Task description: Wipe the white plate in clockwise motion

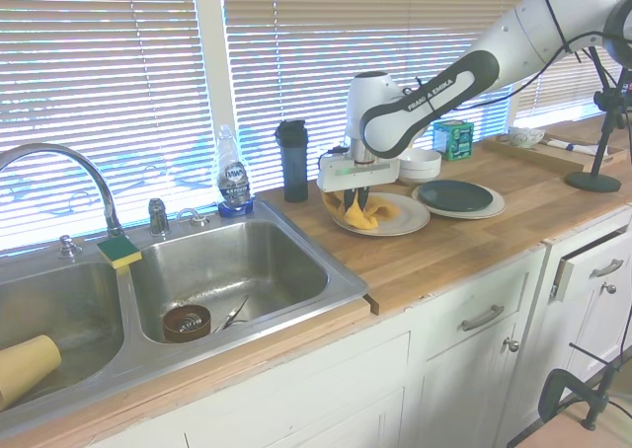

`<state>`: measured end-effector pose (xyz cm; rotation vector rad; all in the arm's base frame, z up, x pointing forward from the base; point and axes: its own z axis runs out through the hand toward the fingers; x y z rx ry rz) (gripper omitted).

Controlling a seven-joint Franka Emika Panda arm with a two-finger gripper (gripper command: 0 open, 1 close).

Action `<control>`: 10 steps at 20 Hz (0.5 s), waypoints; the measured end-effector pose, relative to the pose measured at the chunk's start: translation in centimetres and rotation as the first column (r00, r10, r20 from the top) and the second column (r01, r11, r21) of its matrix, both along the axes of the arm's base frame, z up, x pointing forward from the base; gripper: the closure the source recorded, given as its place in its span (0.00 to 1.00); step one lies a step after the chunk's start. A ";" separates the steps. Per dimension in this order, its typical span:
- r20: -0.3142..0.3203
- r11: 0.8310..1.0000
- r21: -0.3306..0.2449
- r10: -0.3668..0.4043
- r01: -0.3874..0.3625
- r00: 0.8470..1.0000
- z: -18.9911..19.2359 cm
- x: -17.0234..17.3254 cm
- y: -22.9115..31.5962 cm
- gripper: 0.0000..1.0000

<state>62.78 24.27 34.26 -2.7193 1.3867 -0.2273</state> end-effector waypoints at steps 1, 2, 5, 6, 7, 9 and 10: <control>0.002 1.000 -0.003 -0.009 0.009 1.000 -0.1 0.5 -0.4 1.00; 0.006 1.000 -0.005 -0.017 0.017 1.000 -0.2 1.1 -0.8 1.00; 0.014 0.999 -0.014 -0.040 0.041 0.999 -0.4 2.2 -2.1 1.00; 0.016 0.999 -0.018 -0.047 0.047 0.999 -0.5 2.5 -2.6 1.00; 0.018 0.998 -0.023 -0.054 0.054 0.998 -0.5 2.7 -3.1 1.00; 0.022 0.997 -0.032 -0.066 0.067 0.998 -0.5 3.0 -4.2 1.00; 0.023 0.997 -0.036 -0.073 0.074 0.997 -0.5 3.2 -4.8 1.00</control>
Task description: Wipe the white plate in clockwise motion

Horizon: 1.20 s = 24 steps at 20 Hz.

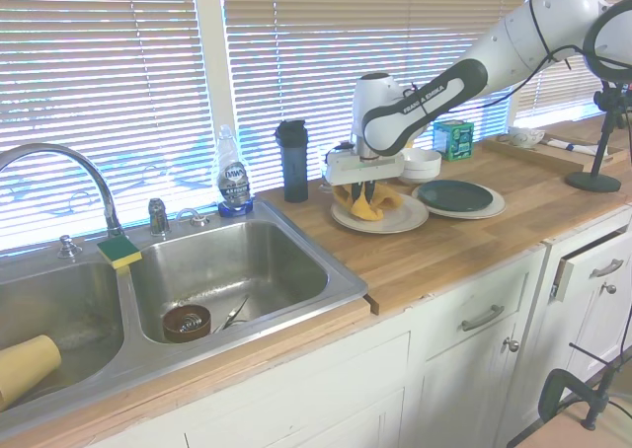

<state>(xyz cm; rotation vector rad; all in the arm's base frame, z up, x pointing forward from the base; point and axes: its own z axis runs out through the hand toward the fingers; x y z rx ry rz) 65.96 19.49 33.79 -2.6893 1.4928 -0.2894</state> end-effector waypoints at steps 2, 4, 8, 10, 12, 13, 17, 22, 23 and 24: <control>0.002 1.000 -0.006 -0.013 0.013 1.000 0.1 0.3 -1.2 1.00; 0.004 1.000 -0.012 -0.023 0.023 1.000 0.2 0.6 -2.4 1.00; -0.004 0.999 -0.029 -0.031 0.030 1.000 0.3 0.0 -4.3 1.00; -0.013 0.999 -0.034 -0.033 0.032 0.999 0.5 -1.0 -5.1 1.00; -0.022 0.999 -0.042 -0.032 0.031 0.999 0.8 -2.3 -5.8 1.00; -0.026 0.999 -0.045 -0.031 0.029 0.999 1.0 -3.0 -6.0 1.00; -0.041 0.999 -0.049 -0.015 0.013 0.999 1.7 -6.1 -6.0 1.00; -0.066 0.999 -0.041 0.031 -0.034 0.997 1.0 -9.5 -3.6 1.00; -0.070 0.998 -0.039 0.040 -0.042 0.997 0.8 -9.9 -3.1 1.00; -0.073 0.998 -0.037 0.046 -0.049 0.996 0.7 -10.2 -2.5 1.00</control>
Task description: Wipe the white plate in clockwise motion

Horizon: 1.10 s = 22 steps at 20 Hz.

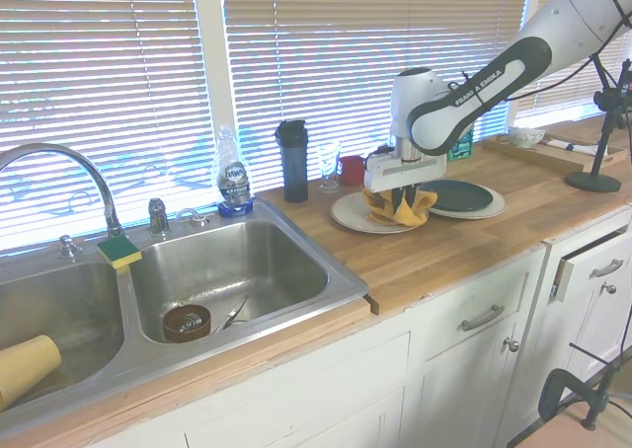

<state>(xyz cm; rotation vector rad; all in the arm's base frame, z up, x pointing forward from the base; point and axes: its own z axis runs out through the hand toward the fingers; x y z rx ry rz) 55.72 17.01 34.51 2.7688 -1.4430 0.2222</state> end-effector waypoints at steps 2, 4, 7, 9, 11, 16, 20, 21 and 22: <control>-0.002 1.000 0.008 0.008 -0.008 1.000 0.0 -0.3 1.0 1.00; -0.003 1.000 0.017 0.014 -0.014 1.000 0.0 -0.6 2.0 1.00; 0.000 0.999 0.026 0.022 -0.022 1.000 0.1 -0.9 3.0 1.00; 0.004 0.999 0.032 0.025 -0.025 1.000 0.3 -1.0 3.4 1.00; 0.013 0.999 0.040 0.031 -0.031 0.999 0.8 -0.8 4.0 1.00; 0.051 0.997 0.059 0.055 -0.058 0.997 3.7 -0.5 7.1 1.00; 0.064 0.996 0.061 0.066 -0.070 0.996 5.6 -0.2 9.7 1.00; 0.063 0.995 0.062 0.068 -0.072 0.996 5.6 0.1 10.3 1.00; 0.061 0.995 0.062 0.070 -0.074 0.996 5.5 0.6 10.9 1.00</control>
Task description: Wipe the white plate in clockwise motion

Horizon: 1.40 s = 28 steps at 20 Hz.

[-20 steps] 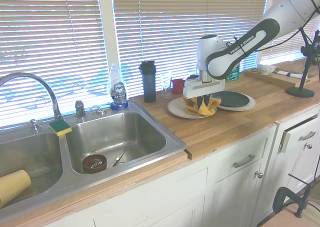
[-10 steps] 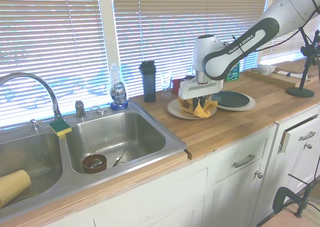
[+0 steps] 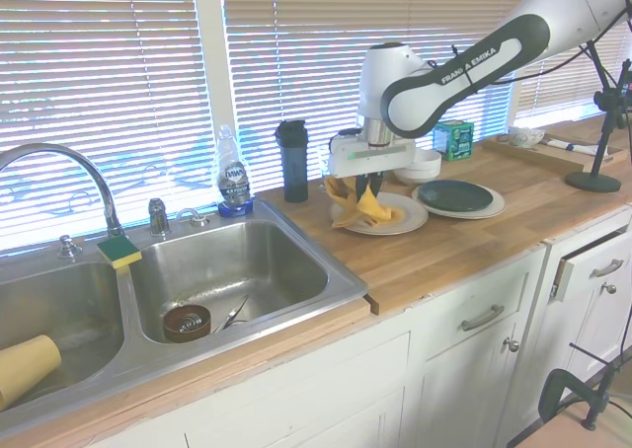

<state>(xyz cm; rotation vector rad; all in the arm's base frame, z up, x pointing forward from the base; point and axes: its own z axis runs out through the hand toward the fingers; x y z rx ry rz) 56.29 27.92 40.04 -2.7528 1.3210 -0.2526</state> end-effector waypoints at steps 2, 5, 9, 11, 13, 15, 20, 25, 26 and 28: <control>-0.003 1.000 0.005 0.004 -0.004 1.000 -0.4 1.4 1.2 1.00; -0.007 1.000 0.015 0.007 -0.006 1.000 -0.6 3.8 2.9 1.00; 0.010 1.000 0.027 0.001 -0.001 1.000 1.0 7.0 4.7 1.00; 0.023 0.999 0.035 0.001 -0.002 1.000 2.1 8.1 5.6 1.00; 0.033 0.999 0.041 0.003 -0.004 0.999 3.2 9.0 6.6 1.00; 0.043 0.999 0.047 0.008 -0.010 0.999 3.9 9.7 7.7 1.00; 0.043 0.998 0.057 0.019 -0.022 0.999 3.9 11.1 10.3 1.00; 0.029 1.000 0.019 -0.024 0.023 0.999 -0.8 14.2 8.7 1.00; 0.029 0.999 0.009 -0.035 0.035 0.999 -1.6 14.8 7.9 1.00; 0.027 0.999 0.001 -0.050 0.050 0.998 -2.6 15.7 6.7 1.00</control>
